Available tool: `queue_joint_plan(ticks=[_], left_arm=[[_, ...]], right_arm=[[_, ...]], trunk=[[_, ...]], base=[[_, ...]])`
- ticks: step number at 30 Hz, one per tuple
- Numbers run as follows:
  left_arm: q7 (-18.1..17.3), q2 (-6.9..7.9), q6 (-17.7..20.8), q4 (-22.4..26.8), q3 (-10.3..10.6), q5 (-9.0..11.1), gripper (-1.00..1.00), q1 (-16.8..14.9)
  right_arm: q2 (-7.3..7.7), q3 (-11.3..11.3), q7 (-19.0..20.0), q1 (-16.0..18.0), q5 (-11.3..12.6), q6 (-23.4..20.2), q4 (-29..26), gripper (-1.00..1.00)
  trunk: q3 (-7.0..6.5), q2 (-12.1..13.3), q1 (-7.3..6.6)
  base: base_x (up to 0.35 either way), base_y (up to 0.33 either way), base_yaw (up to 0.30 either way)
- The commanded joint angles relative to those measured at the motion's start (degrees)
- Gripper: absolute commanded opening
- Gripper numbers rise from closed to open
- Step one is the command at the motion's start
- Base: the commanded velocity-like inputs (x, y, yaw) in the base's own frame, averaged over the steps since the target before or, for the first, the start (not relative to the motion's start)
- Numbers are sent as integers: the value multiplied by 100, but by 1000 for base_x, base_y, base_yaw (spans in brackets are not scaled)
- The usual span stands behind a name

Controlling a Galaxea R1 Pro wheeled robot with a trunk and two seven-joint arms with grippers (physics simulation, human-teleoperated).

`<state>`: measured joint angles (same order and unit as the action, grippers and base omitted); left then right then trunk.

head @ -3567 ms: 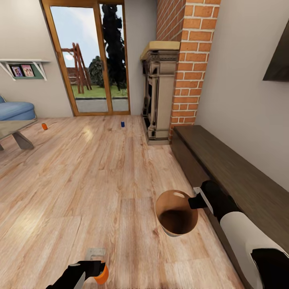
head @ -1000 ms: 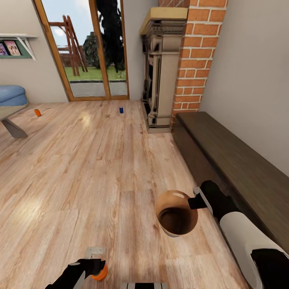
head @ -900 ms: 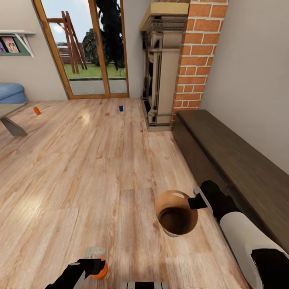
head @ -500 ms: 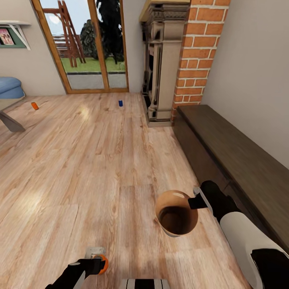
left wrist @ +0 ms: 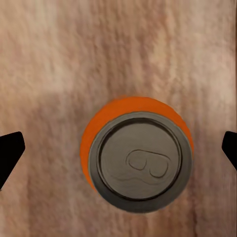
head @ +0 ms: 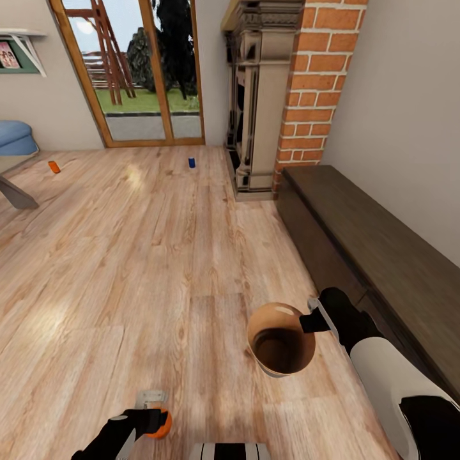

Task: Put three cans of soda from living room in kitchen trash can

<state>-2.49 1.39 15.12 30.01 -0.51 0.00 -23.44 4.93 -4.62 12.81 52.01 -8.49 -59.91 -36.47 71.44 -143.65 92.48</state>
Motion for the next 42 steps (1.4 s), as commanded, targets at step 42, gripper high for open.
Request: queue_joint_plan(ticks=[42], left_arm=[[17, 1, 8, 83, -10, 0, 100, -2]], right_arm=[[-14, 5, 20, -7, 110, -9, -1, -100]], trunk=[[308, -18, 33]], base=[[2, 0, 0]])
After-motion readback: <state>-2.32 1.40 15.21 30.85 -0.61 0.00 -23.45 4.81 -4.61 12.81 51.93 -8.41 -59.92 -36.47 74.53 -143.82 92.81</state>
